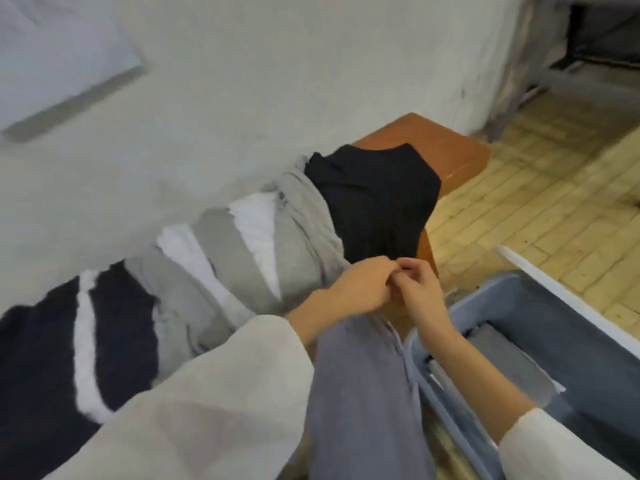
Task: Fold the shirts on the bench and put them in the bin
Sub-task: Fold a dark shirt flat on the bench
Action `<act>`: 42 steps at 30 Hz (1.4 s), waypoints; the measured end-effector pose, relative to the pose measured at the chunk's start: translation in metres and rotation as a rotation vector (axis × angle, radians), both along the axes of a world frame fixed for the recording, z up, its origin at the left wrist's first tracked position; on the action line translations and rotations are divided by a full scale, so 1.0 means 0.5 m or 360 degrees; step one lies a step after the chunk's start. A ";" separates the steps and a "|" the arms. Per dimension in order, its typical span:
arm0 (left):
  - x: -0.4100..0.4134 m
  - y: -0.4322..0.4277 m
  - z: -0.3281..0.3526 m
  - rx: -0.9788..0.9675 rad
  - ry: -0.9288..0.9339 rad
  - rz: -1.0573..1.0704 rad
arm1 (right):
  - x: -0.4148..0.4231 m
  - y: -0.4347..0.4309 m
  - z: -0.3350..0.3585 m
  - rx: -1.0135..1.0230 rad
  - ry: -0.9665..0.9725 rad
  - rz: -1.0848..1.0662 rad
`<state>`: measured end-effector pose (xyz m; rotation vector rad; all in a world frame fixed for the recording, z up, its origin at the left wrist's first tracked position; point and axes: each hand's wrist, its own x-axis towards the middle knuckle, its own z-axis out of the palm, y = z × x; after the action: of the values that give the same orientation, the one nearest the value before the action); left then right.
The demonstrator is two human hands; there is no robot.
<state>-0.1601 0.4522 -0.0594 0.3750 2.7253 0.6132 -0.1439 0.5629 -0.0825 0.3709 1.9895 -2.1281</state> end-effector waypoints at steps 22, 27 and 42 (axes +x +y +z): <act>0.553 -0.980 0.017 -0.0123 0.0274 0.2534 | 0.309 -0.870 0.114 0.0461 -0.0181 0.1521; 0.574 -1.057 -0.001 -0.0045 0.0205 0.2291 | 0.356 -0.960 0.093 0.0368 -0.0098 0.1595; 0.564 -1.014 0.153 0.2990 0.0038 0.2240 | 0.314 -0.991 0.106 0.0192 -0.0522 0.1527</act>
<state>0.1218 -0.0547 0.0169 -1.2521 1.0008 3.0750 0.0129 0.0672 -0.0294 -0.1937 1.6099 -1.2556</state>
